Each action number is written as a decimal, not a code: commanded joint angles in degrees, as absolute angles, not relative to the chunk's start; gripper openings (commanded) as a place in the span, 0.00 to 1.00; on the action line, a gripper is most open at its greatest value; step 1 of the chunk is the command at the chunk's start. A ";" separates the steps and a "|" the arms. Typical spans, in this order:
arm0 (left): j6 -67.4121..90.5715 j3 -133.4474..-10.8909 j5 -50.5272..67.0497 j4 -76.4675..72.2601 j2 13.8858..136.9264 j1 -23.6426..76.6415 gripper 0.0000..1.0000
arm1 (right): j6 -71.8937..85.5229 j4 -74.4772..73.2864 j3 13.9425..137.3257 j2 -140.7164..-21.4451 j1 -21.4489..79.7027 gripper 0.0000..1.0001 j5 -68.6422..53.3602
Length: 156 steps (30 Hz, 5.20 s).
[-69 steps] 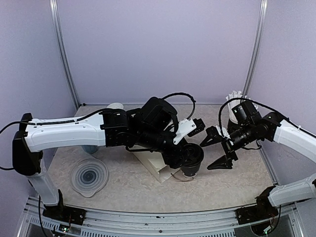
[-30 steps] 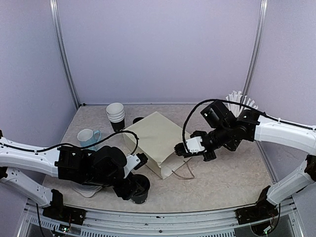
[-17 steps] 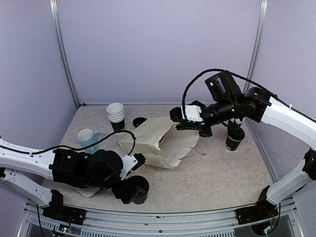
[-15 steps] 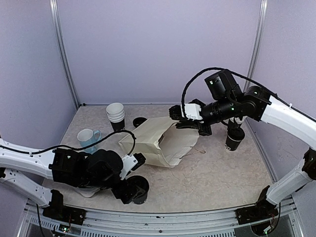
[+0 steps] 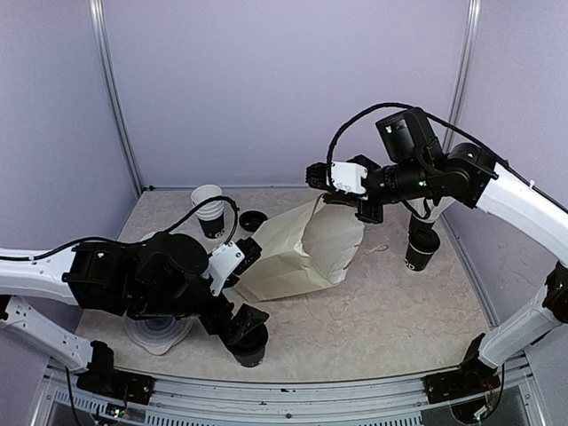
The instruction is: Pack the takeout coffee
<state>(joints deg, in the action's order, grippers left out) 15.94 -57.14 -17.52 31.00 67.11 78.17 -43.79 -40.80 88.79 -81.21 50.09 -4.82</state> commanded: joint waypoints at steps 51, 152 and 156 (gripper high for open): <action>16.97 -59.38 -25.21 17.24 71.83 63.88 0.98 | -35.61 -47.31 105.51 -93.56 41.23 0.56 -16.52; 14.00 -76.75 -5.39 62.21 95.99 73.45 0.75 | -40.55 -51.30 96.73 -88.33 37.98 0.66 -23.59; 13.89 -77.81 -4.44 62.81 95.75 73.48 0.66 | -41.20 -53.18 98.47 -88.80 37.61 0.67 -25.14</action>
<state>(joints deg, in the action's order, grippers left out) 14.66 -77.21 -4.84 61.34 93.82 73.12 -40.27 -50.81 95.90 -88.92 38.46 -22.59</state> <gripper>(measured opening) 0.709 0.666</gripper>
